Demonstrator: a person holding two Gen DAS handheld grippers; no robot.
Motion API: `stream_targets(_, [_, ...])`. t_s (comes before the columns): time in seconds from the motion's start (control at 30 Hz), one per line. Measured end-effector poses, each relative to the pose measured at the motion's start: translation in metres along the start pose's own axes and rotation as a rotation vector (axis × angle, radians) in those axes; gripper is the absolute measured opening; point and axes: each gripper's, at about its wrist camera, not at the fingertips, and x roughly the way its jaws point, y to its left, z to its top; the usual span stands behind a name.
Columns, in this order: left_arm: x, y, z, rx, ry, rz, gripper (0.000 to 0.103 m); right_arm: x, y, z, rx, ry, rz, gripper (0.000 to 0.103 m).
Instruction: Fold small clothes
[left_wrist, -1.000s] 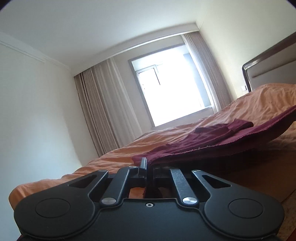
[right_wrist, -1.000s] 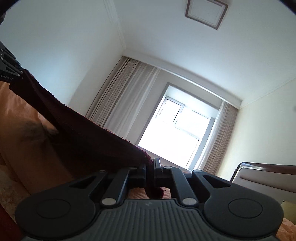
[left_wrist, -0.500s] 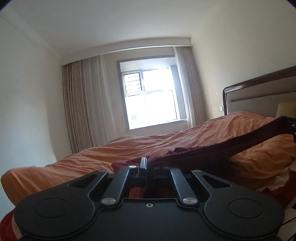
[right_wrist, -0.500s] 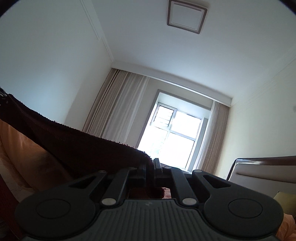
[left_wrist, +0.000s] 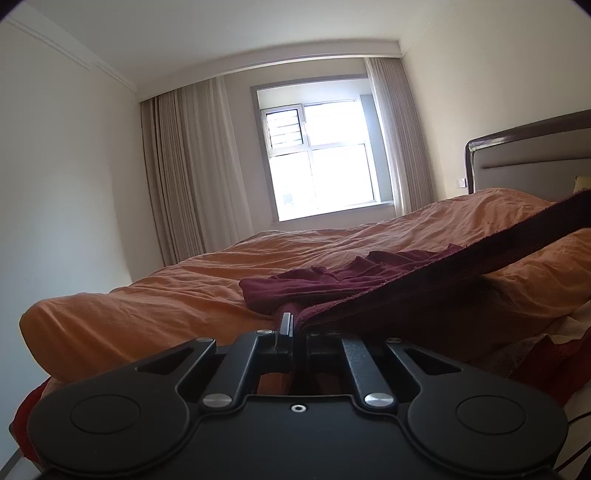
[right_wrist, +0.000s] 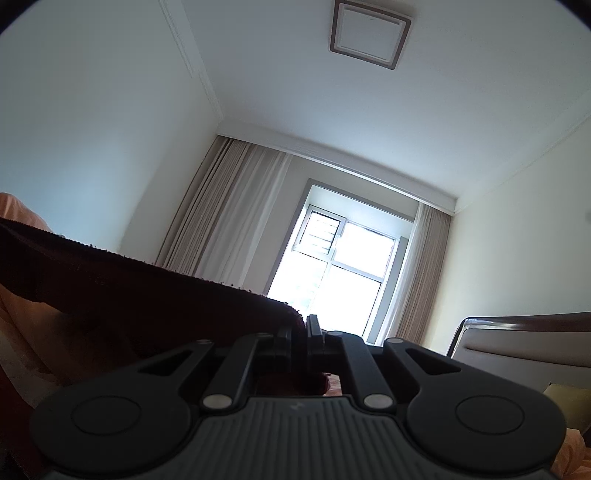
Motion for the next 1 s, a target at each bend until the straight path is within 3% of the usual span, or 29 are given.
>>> stream_targets(0.17, [0.006, 0.0, -0.001, 0.016, 0.026, 0.005, 0.007, 0.01, 0.002, 0.002, -0.047, -0.031, -0.004, 0.008])
stream_targets(0.27, [0.017, 0.013, 0.014, -0.02, 0.017, 0.002, 0.007, 0.039, 0.002, 0.008, -0.076, -0.074, -0.004, 0.008])
stream_targets(0.4, [0.058, 0.03, 0.057, -0.039, -0.017, -0.035, 0.007, 0.101, 0.0, 0.02, -0.156, -0.12, -0.005, 0.008])
stream_targets(0.53, [0.122, 0.046, 0.108, -0.048, -0.005, -0.106, 0.007, 0.184, -0.005, 0.028, -0.22, -0.096, 0.021, 0.008])
stream_targets(0.63, [0.179, 0.053, 0.137, -0.054, 0.069, -0.109, 0.007, 0.249, -0.008, 0.03, -0.238, -0.019, 0.077, 0.009])
stream_targets(0.77, [0.271, 0.067, 0.163, -0.097, 0.22, -0.155, 0.009, 0.322, -0.016, 0.024, -0.183, 0.156, 0.138, 0.009])
stream_targets(0.87, [0.33, 0.075, 0.166, -0.128, 0.309, -0.19, 0.013, 0.361, -0.018, 0.008, -0.147, 0.269, 0.165, 0.009])
stream_targets(1.0, [0.385, 0.07, 0.154, -0.138, 0.361, -0.19, 0.013, 0.391, -0.011, -0.021, -0.159, 0.376, 0.183, 0.009])
